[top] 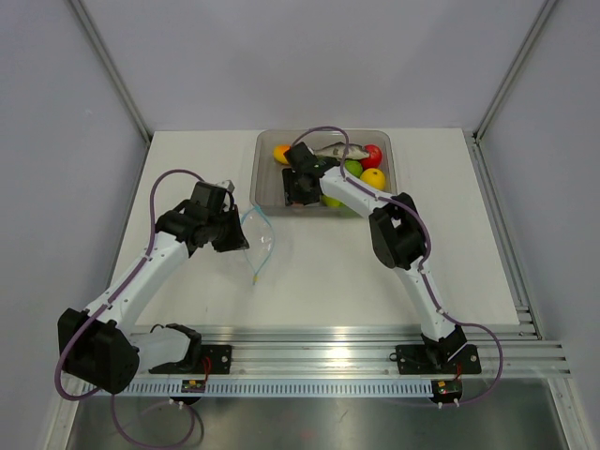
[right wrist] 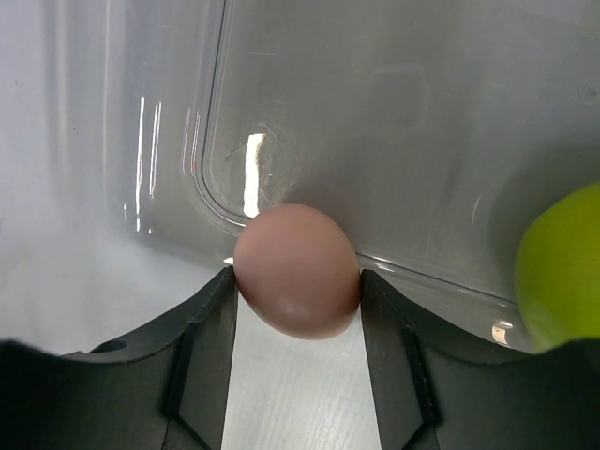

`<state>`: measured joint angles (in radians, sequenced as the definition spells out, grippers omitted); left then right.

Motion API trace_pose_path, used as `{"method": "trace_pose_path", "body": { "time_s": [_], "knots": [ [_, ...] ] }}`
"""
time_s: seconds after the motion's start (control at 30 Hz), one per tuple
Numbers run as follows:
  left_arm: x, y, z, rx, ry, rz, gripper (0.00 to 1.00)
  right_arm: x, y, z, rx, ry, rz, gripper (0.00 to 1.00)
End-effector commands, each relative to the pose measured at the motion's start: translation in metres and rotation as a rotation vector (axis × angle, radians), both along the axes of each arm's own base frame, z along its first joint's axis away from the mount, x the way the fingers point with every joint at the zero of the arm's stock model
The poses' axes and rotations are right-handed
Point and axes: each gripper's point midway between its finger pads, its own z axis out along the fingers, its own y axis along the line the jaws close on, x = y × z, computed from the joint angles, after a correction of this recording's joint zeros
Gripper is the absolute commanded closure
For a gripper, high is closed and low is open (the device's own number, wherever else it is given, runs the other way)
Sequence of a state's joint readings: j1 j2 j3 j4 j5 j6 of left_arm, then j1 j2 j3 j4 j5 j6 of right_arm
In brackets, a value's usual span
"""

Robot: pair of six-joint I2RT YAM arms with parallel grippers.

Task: Place the food in the zip-top bag and seal the zipper
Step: Pick up the fake fruit from the bin, then place the fake fruit in the zipper food storage bag.

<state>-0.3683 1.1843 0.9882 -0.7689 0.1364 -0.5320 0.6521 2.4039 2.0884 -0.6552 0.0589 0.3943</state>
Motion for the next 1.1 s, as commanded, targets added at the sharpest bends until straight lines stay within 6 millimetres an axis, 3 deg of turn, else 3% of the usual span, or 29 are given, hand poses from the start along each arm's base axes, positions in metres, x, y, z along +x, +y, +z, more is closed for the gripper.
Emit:
{"method": "trace_pose_path", "body": {
  "time_s": [0.0,0.17,0.33,0.47,0.63,0.67,0.77,0.83,0.93,1.07],
  "knots": [
    [0.005,-0.01,0.018,-0.06,-0.034,-0.011,1.0,0.012,0.004,0.058,0.065,-0.09,-0.004,0.63],
    [0.008,-0.008,0.013,-0.055,-0.015,0.033,1.0,0.021,-0.014,0.102,0.126,-0.158,-0.082,0.62],
    [0.011,-0.011,0.017,-0.077,-0.012,0.058,1.0,0.014,-0.027,0.151,0.216,-0.227,-0.103,0.62],
    [0.013,-0.015,0.019,-0.087,-0.014,0.059,1.0,-0.003,-0.026,0.176,0.265,-0.23,-0.06,0.61],
    [0.018,-0.017,0.019,-0.082,-0.014,0.057,1.0,-0.048,-0.024,0.204,0.381,-0.239,0.022,0.61],
    [0.019,-0.018,0.019,-0.085,-0.013,0.053,1.0,-0.067,-0.018,0.207,0.398,-0.229,0.067,0.6],
    [0.02,-0.022,0.021,-0.099,-0.011,0.033,1.0,-0.1,-0.006,0.207,0.399,-0.208,0.132,0.6],
    [0.022,-0.024,0.023,-0.101,-0.019,0.023,1.0,-0.133,0.021,0.205,0.399,-0.194,0.217,0.59],
    [0.023,-0.025,0.025,-0.106,-0.021,0.012,1.0,-0.161,0.045,0.194,0.378,-0.173,0.268,0.58],
    [0.02,-0.03,0.032,-0.136,-0.034,-0.011,1.0,-0.171,0.06,0.171,0.406,-0.097,0.262,0.58]
  ]
}}
